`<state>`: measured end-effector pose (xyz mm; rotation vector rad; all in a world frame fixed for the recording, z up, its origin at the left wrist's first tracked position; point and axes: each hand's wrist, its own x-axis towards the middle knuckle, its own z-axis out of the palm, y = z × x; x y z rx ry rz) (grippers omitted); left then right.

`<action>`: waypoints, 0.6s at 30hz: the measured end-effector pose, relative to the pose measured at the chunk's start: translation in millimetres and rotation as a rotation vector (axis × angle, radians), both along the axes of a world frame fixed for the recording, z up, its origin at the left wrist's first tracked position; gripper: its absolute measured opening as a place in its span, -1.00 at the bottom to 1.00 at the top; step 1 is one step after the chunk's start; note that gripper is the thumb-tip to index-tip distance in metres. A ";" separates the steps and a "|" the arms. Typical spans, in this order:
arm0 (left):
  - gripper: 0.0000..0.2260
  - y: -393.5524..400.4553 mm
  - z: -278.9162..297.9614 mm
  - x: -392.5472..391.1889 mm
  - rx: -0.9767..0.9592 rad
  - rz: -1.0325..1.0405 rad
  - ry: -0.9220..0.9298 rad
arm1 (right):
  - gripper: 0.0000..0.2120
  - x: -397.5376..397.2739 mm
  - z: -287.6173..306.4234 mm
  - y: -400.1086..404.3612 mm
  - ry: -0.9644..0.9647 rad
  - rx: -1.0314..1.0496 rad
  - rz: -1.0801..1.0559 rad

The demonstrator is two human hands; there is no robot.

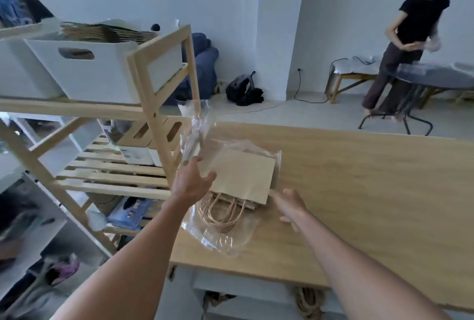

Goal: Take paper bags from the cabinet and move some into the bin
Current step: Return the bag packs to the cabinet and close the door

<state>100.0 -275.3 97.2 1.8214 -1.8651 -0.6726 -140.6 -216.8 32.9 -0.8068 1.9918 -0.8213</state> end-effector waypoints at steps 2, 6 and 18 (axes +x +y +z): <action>-0.19 -22.6 -10.5 -2.7 0.106 0.038 -0.061 | -0.51 0.0 -8.6 -21.0 -0.031 -0.015 -0.016; -0.04 -59.0 -35.4 -4.9 0.301 0.087 -0.024 | -0.59 -1.9 -15.7 -62.9 -0.084 0.009 0.003; -0.51 -42.5 -52.2 13.6 0.508 0.189 0.286 | -0.91 -7.7 -0.8 -74.3 -0.486 0.049 0.100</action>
